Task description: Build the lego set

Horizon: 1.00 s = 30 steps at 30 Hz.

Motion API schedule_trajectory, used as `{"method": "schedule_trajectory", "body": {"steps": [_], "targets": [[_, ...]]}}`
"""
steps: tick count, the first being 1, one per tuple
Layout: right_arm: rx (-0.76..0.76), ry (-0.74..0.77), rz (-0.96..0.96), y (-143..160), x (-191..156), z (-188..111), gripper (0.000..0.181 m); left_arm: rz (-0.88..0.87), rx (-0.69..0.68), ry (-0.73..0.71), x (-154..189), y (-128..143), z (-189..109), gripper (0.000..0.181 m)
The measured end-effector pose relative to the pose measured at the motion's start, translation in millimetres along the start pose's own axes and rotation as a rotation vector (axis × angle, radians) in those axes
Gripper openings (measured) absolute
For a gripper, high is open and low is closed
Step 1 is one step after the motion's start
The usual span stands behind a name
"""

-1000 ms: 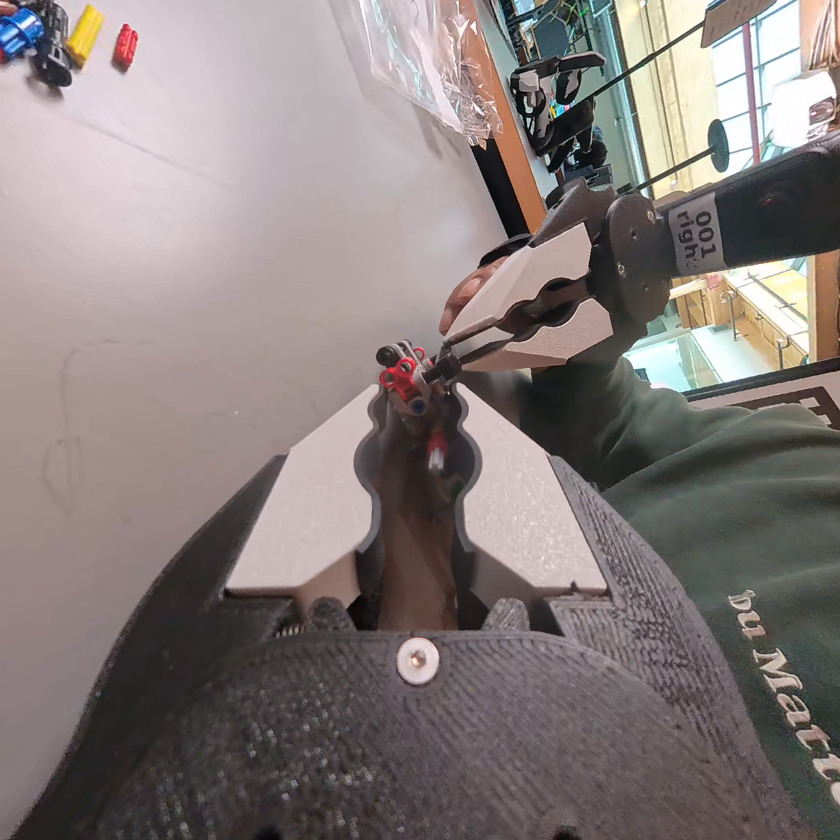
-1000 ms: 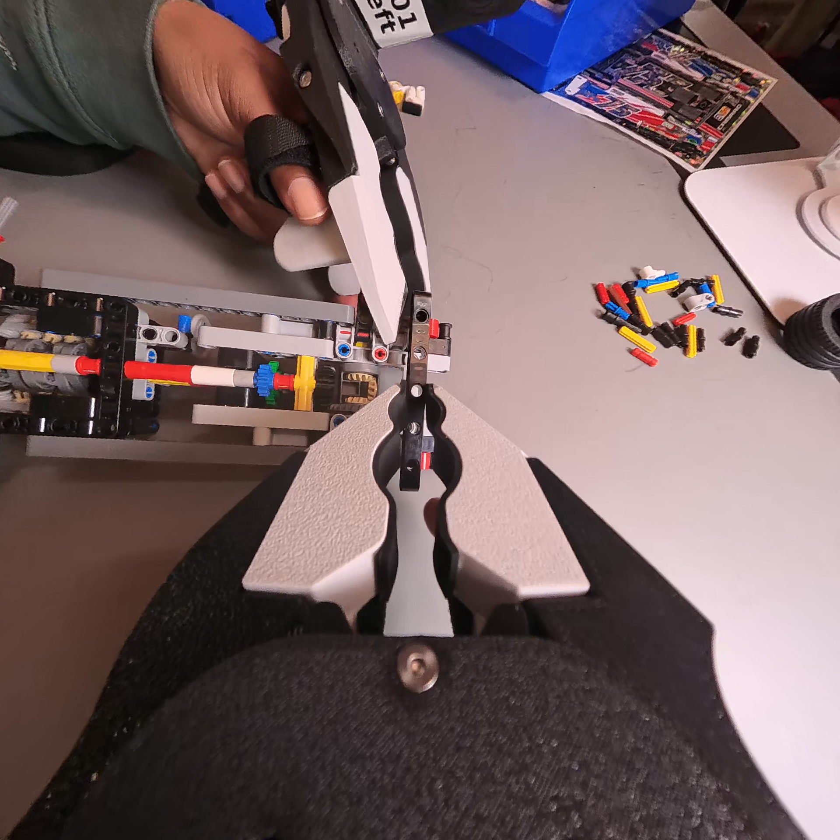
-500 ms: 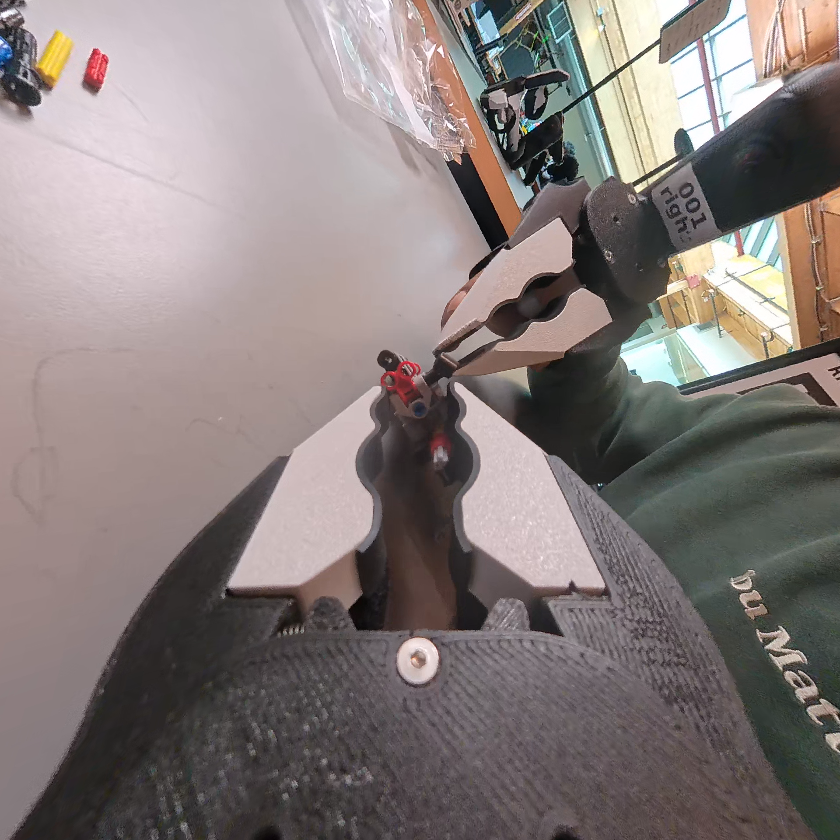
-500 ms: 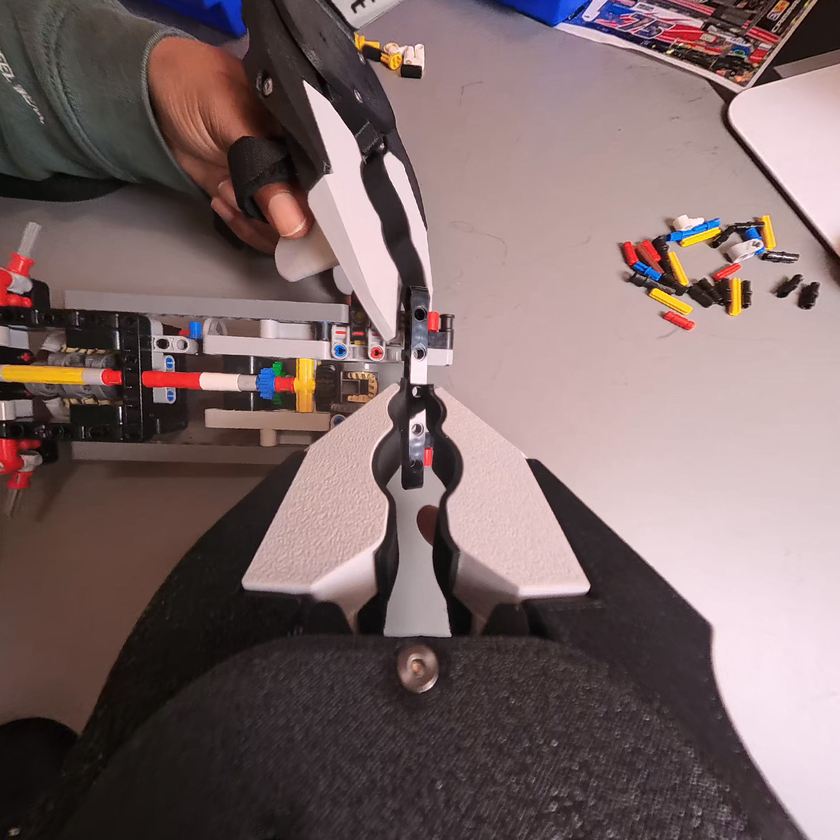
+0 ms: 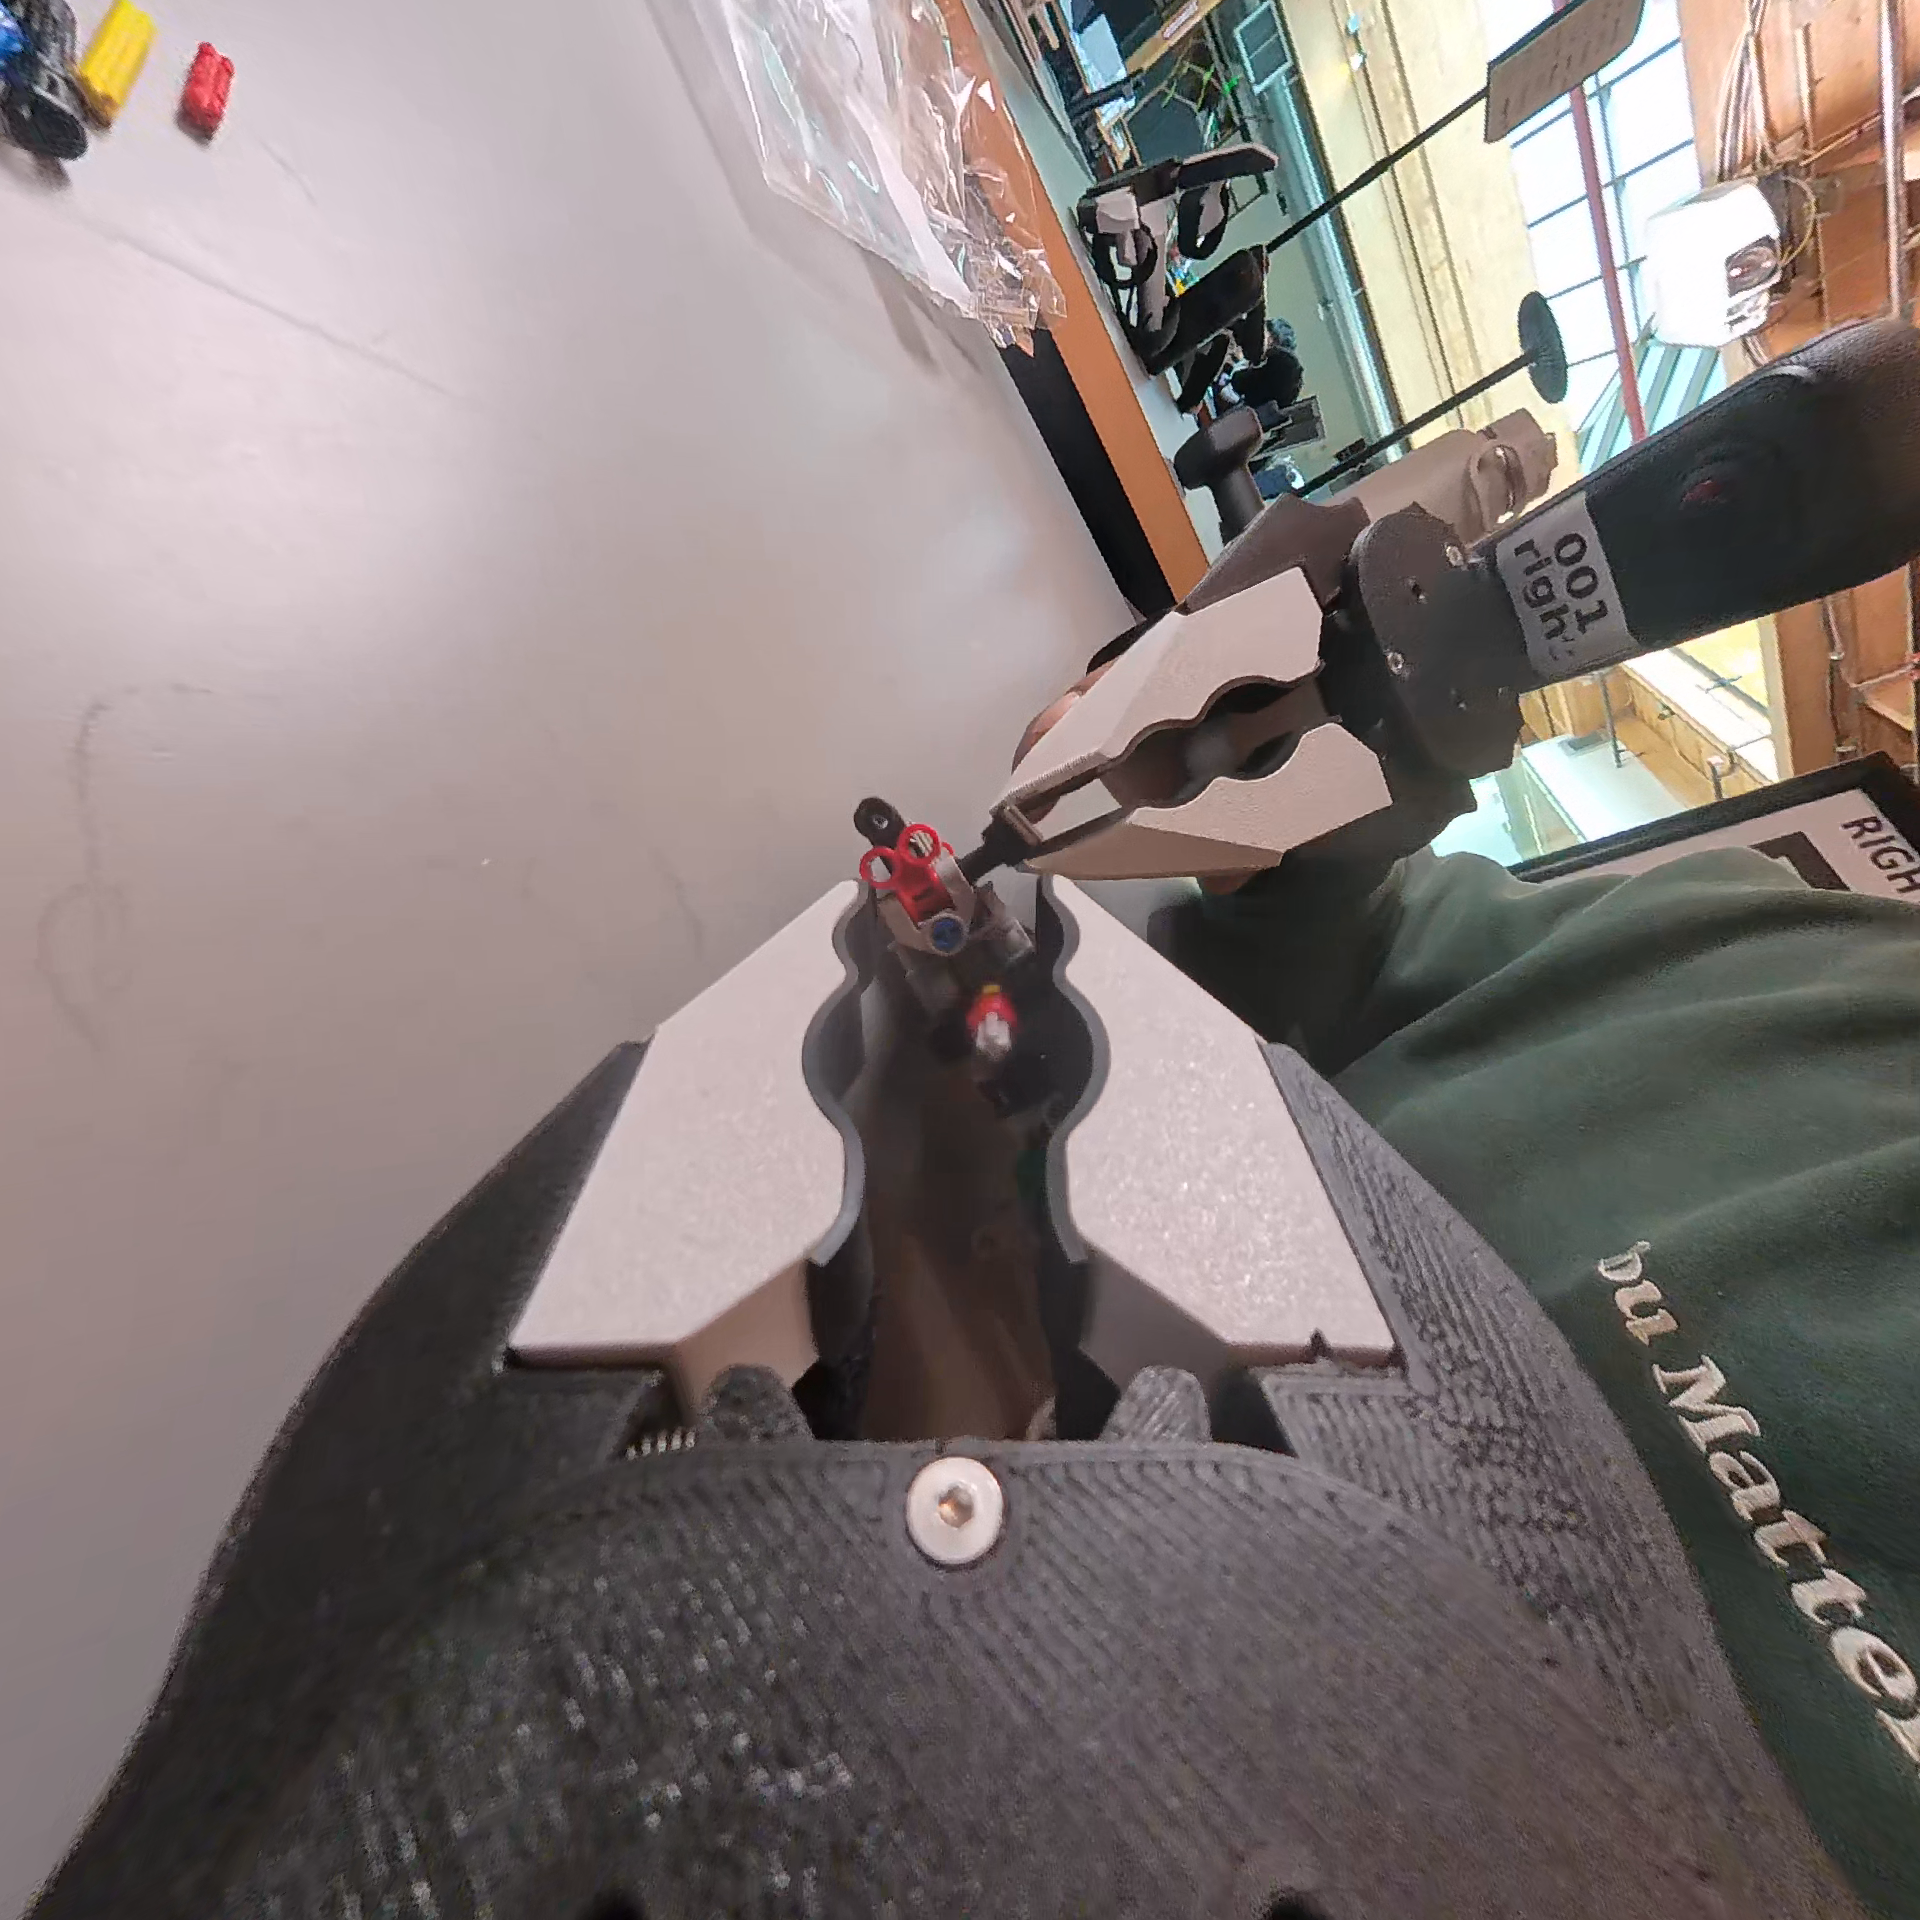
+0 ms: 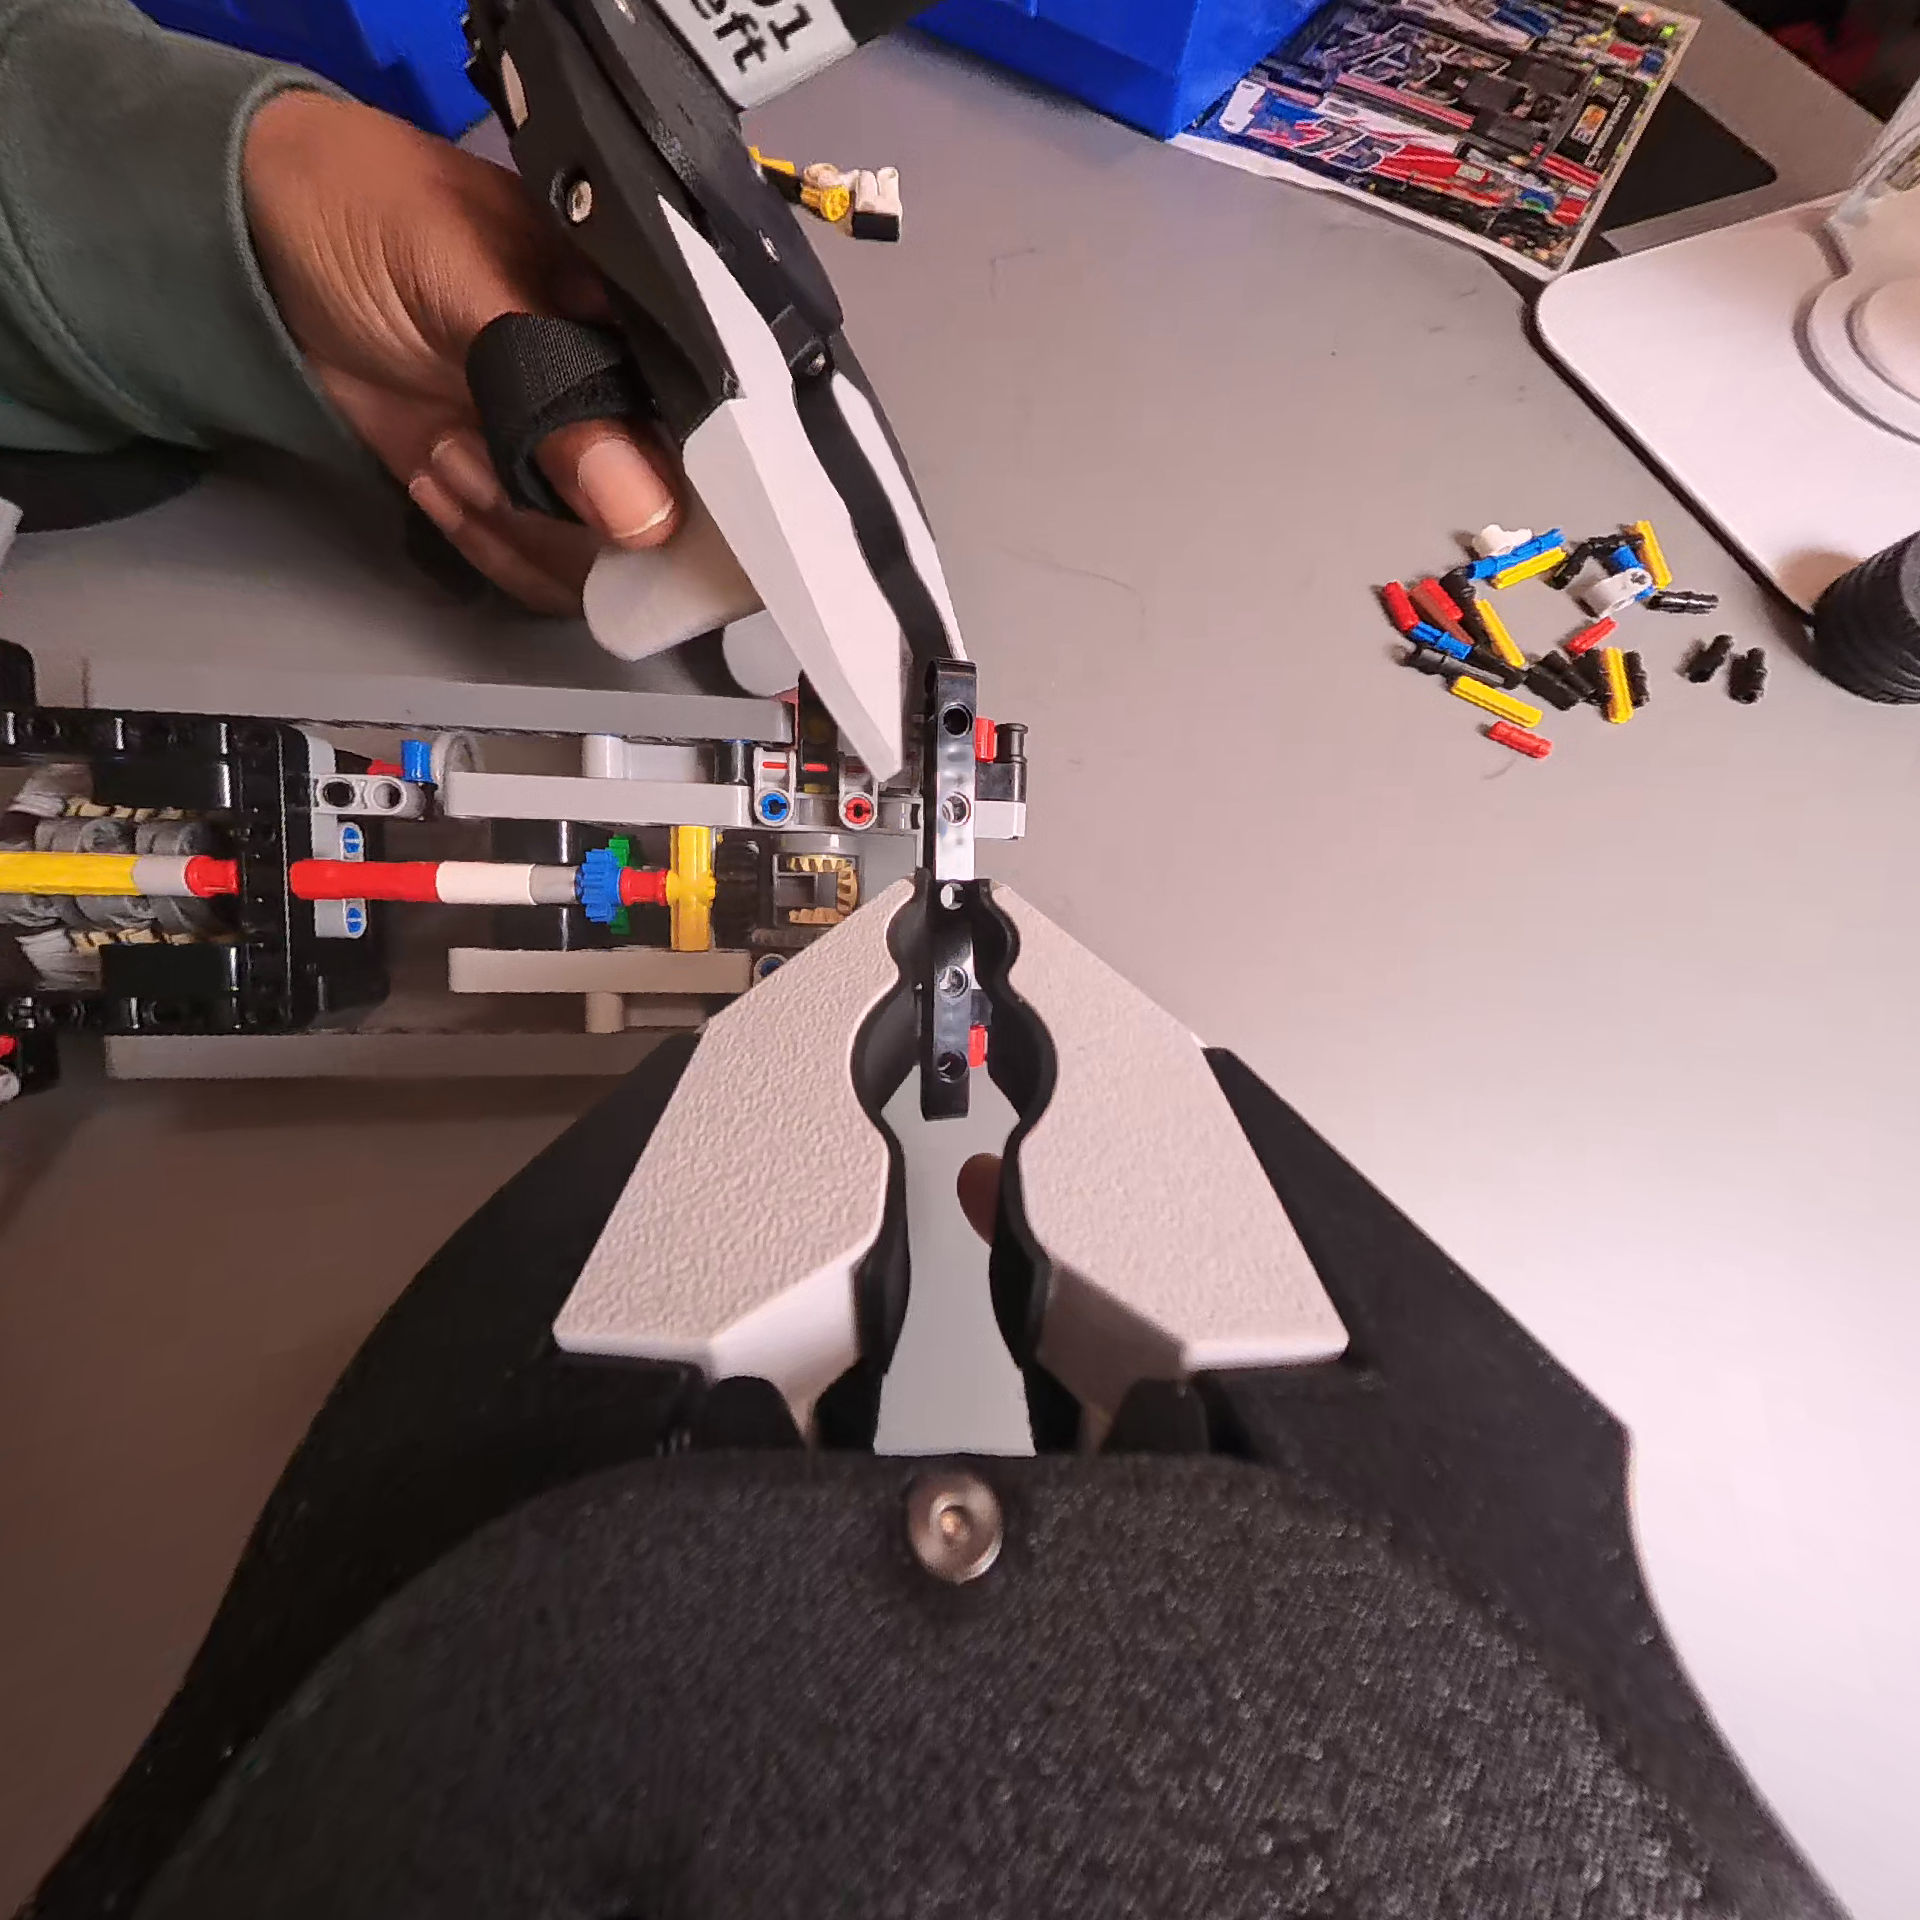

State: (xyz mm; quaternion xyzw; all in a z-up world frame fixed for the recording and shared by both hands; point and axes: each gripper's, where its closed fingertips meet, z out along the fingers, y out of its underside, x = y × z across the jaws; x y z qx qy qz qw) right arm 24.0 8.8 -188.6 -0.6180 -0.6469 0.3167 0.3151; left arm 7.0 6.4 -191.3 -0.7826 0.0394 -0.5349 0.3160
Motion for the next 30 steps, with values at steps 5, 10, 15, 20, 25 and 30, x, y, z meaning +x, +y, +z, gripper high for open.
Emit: {"method": "schedule_trajectory", "body": {"steps": [5, 10, 15, 20, 25, 30], "targets": [[-0.007, 0.026, -0.022, -0.5, -4.0, 1.7, 0.004, -0.021, -0.040, 0.021, 1.5, 5.5, -3.9, 0.029], [-0.016, 0.047, -0.031, -0.4, -9.2, 2.9, 0.004, -0.107, -0.132, 0.087, 2.2, 12.7, -8.8, 0.023], [-0.027, 0.104, -0.044, 0.4, -12.1, 2.2, 0.004, -0.135, -0.194, 0.068, 2.2, 17.0, -8.6, 0.022], [-0.035, 0.111, -0.022, 3.0, -17.5, -1.5, 0.004, -0.116, -0.145, 0.086, 5.9, 18.9, -6.7, 0.021], [-0.060, 0.095, 0.050, 4.7, -23.5, -2.8, 0.003, -0.116, -0.099, 0.081, 8.7, 21.3, -6.1, 0.020], [-0.063, 0.115, 0.087, 4.5, -29.5, -2.7, 0.004, -0.122, -0.075, 0.068, 10.3, 24.9, -8.0, 0.019]]}}
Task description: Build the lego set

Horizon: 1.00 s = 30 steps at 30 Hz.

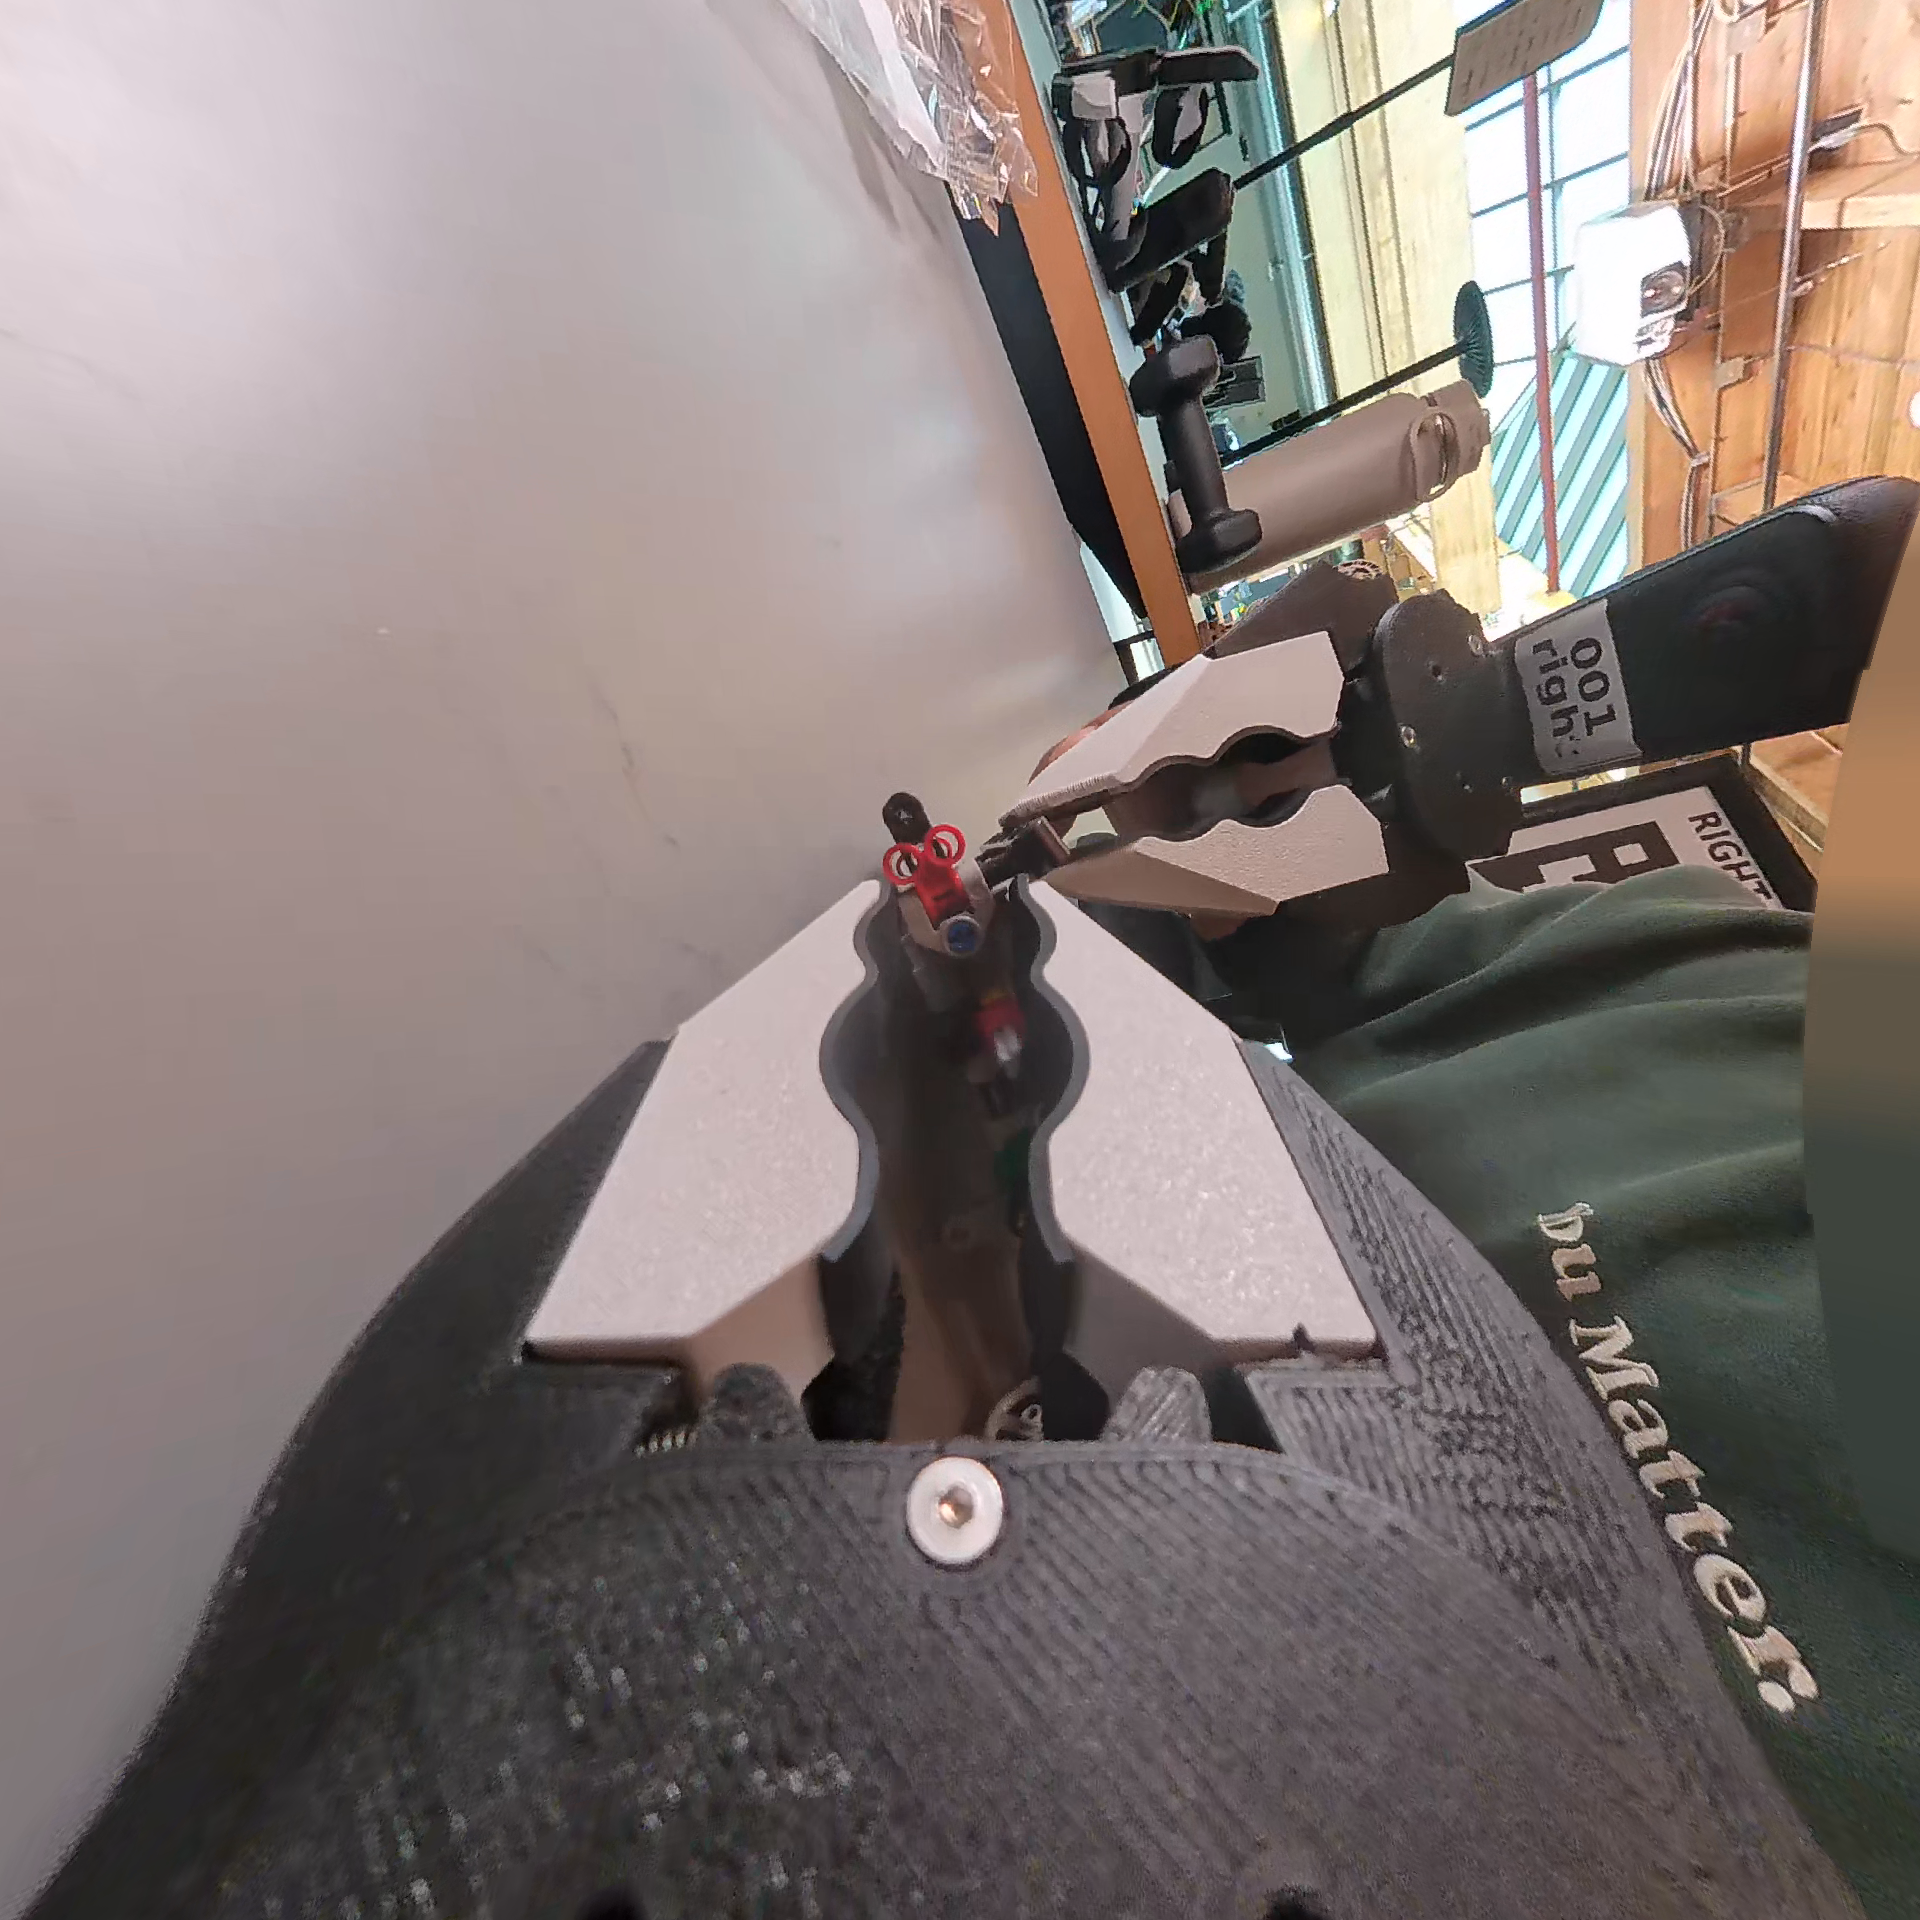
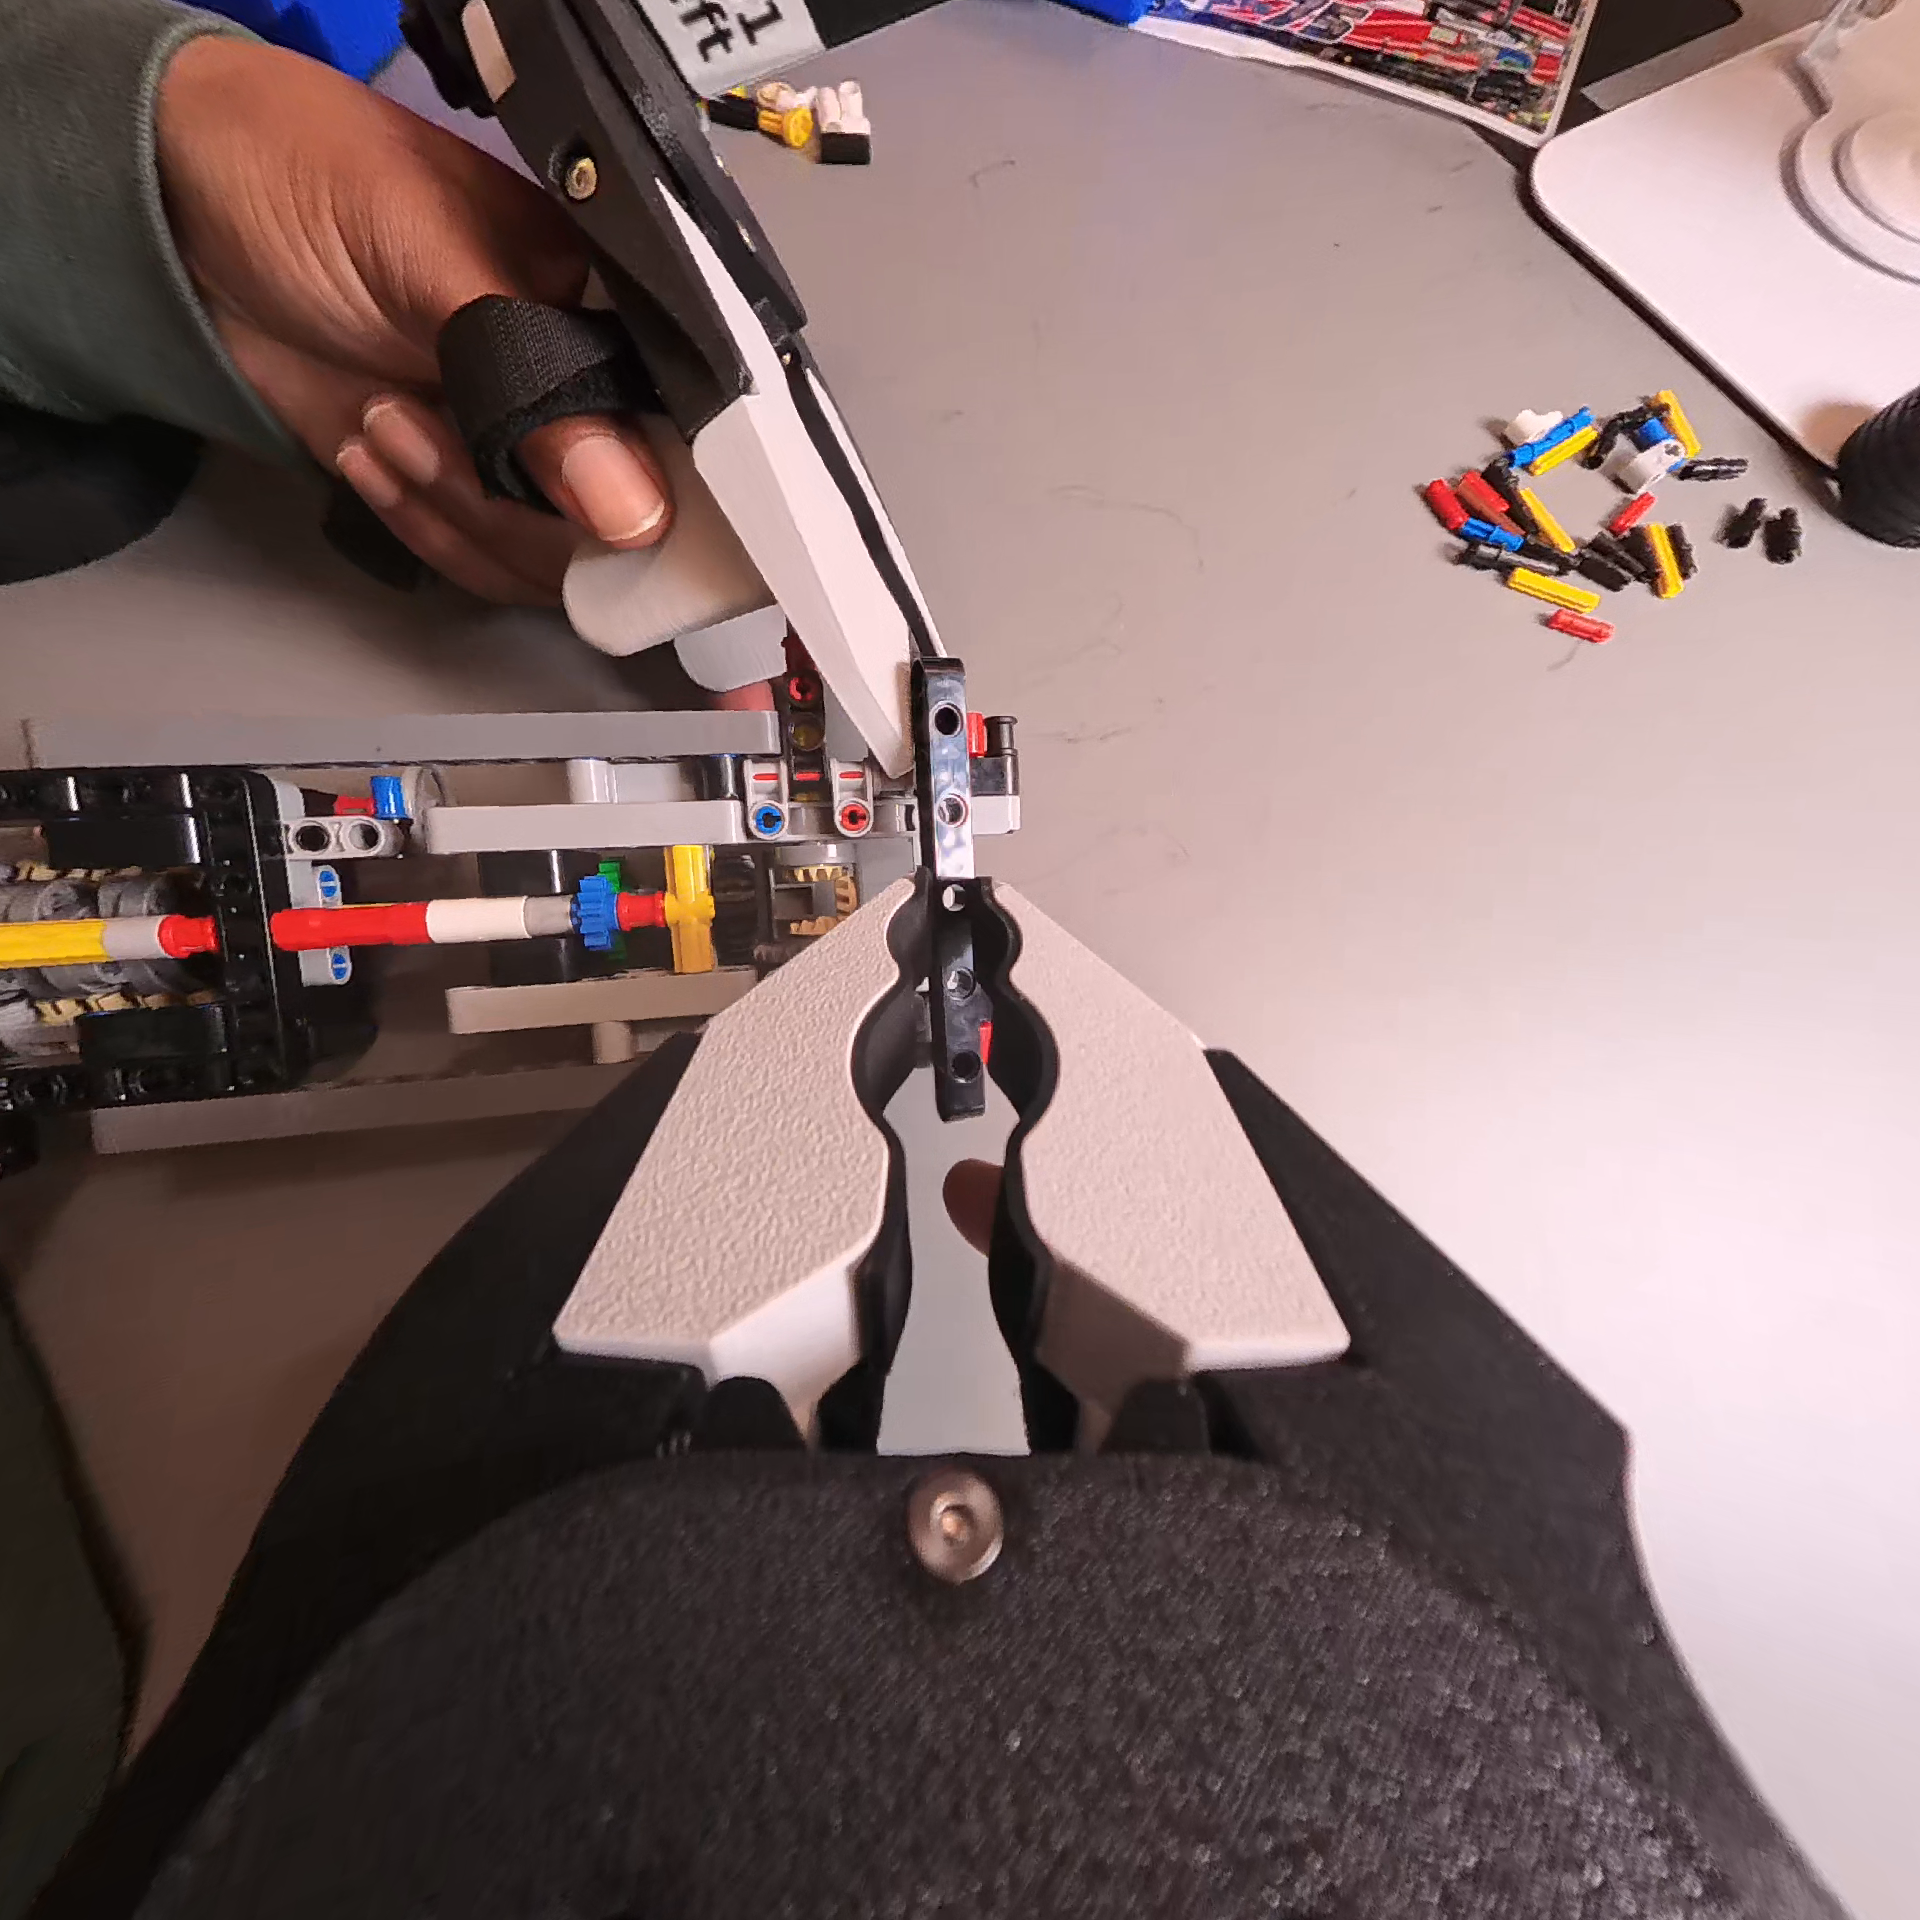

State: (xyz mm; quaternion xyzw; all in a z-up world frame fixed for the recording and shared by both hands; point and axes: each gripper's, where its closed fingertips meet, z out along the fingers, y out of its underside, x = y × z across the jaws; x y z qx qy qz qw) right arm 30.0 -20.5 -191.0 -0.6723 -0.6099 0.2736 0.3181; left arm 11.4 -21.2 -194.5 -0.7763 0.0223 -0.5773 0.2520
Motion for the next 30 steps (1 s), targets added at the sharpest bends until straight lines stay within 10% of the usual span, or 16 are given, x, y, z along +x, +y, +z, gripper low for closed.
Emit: {"method": "schedule_trajectory", "body": {"steps": [13, 30], "targets": [[0.009, 0.083, 0.044, 2.0, -6.6, -0.4, 0.006, 0.014, 0.007, 0.000, 2.8, 6.3, -0.3, 0.019], [0.141, -0.276, 0.170, -7.8, -7.8, -7.4, 0.005, 0.087, 0.027, 0.046, 11.2, 3.6, -1.7, 0.019]]}}
